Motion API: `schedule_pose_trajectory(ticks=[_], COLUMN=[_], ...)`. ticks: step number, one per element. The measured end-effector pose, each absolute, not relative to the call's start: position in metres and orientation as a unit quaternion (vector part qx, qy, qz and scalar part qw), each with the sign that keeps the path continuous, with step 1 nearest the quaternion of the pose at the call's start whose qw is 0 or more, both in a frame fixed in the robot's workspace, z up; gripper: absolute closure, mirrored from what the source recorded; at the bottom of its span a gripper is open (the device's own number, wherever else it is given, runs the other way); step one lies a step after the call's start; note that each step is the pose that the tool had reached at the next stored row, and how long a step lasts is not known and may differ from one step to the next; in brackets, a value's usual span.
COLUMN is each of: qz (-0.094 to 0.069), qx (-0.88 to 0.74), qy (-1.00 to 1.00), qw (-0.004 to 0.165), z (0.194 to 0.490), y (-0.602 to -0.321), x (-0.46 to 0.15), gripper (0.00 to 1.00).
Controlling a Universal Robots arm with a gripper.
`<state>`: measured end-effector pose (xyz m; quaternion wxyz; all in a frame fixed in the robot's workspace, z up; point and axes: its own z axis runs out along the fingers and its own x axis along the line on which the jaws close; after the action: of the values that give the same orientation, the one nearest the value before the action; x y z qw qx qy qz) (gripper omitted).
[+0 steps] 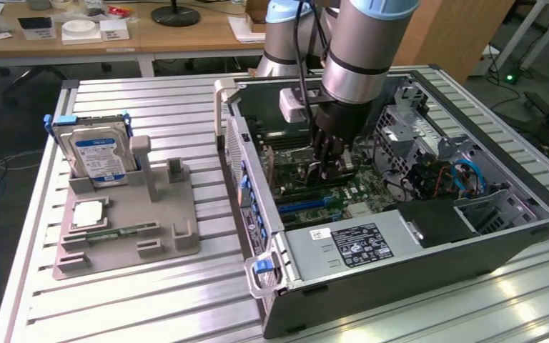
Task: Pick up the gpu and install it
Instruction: 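Insert the gpu into the slot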
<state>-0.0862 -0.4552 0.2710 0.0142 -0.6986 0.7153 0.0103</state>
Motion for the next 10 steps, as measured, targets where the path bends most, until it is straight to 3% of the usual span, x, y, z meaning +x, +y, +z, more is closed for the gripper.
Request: schedule_pose_trajectory(ticks=[10], qz=[0.01], qx=[-0.699], qy=[0.715], qw=[0.014], z=[0.2683], y=[-0.4588], x=[-0.0877], gripper=[0.73])
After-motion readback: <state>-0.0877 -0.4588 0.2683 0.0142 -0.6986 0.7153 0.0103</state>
